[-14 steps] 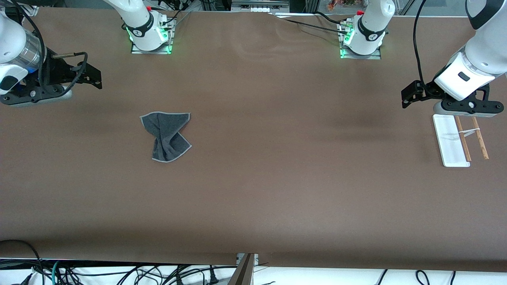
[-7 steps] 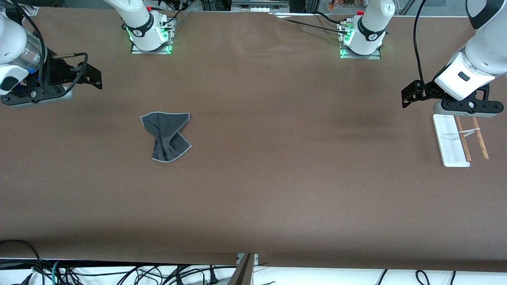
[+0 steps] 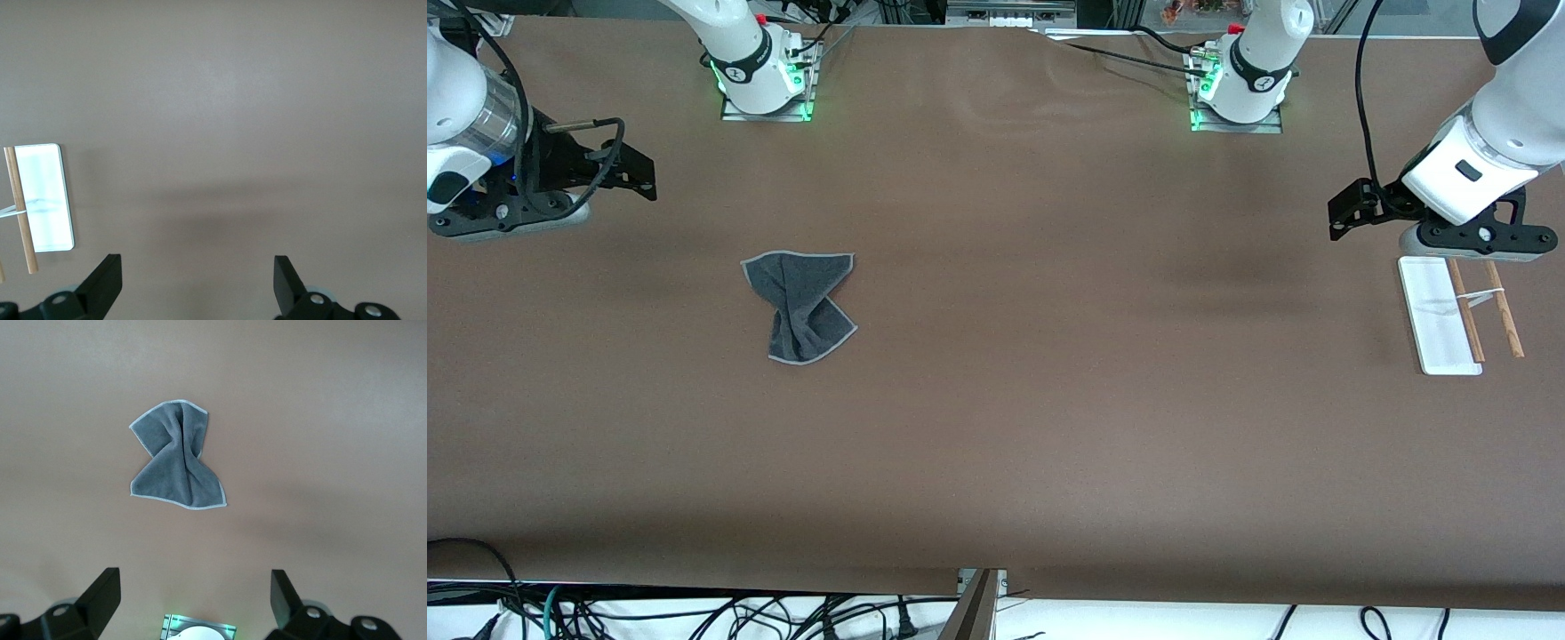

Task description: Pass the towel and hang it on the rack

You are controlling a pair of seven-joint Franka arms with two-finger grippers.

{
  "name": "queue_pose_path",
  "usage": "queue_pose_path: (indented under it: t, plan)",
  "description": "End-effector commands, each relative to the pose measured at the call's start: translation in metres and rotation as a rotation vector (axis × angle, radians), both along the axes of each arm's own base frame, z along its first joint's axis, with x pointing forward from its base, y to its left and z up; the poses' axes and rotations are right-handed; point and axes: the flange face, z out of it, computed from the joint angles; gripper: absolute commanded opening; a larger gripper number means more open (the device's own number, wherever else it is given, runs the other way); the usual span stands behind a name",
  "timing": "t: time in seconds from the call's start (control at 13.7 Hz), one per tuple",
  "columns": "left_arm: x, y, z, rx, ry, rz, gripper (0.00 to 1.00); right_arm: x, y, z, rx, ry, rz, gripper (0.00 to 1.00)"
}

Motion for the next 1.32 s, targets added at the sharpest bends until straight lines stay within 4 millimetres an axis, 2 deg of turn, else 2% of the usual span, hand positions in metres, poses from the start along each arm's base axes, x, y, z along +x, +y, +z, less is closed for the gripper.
queue_pose_path:
  t: [0.0,0.58,0.73,0.8,0.88,1.02,1.17,1.24]
  plan:
    - [0.004,0.001,0.005,0.002,0.007,-0.017,1.00,-0.002,-0.002,0.002,0.005,0.004,0.008,0.99]
    - [0.003,0.001,0.006,0.002,0.009,-0.019,1.00,-0.003,-0.001,0.003,0.009,0.002,0.008,0.99]
    - [0.002,-0.009,0.006,0.002,0.007,-0.031,1.00,-0.003,-0.001,-0.003,0.008,0.012,0.009,0.99]
    - [0.001,-0.018,0.006,0.002,0.007,-0.043,1.00,-0.005,-0.003,-0.013,0.007,0.024,0.009,0.99]
    - [0.001,-0.019,0.006,0.002,0.007,-0.043,1.00,-0.005,-0.005,-0.027,0.007,0.025,0.004,0.99]
    - [0.001,-0.020,0.005,0.002,0.009,-0.045,1.00,-0.010,-0.012,-0.066,0.010,0.020,-0.008,0.99]
    - [0.001,-0.021,0.005,0.002,0.007,-0.045,1.00,-0.024,-0.028,-0.128,0.017,-0.004,-0.033,0.99]
    - [0.001,-0.021,0.005,0.002,0.007,-0.045,1.00,-0.038,-0.037,-0.161,0.025,-0.032,-0.048,0.99]
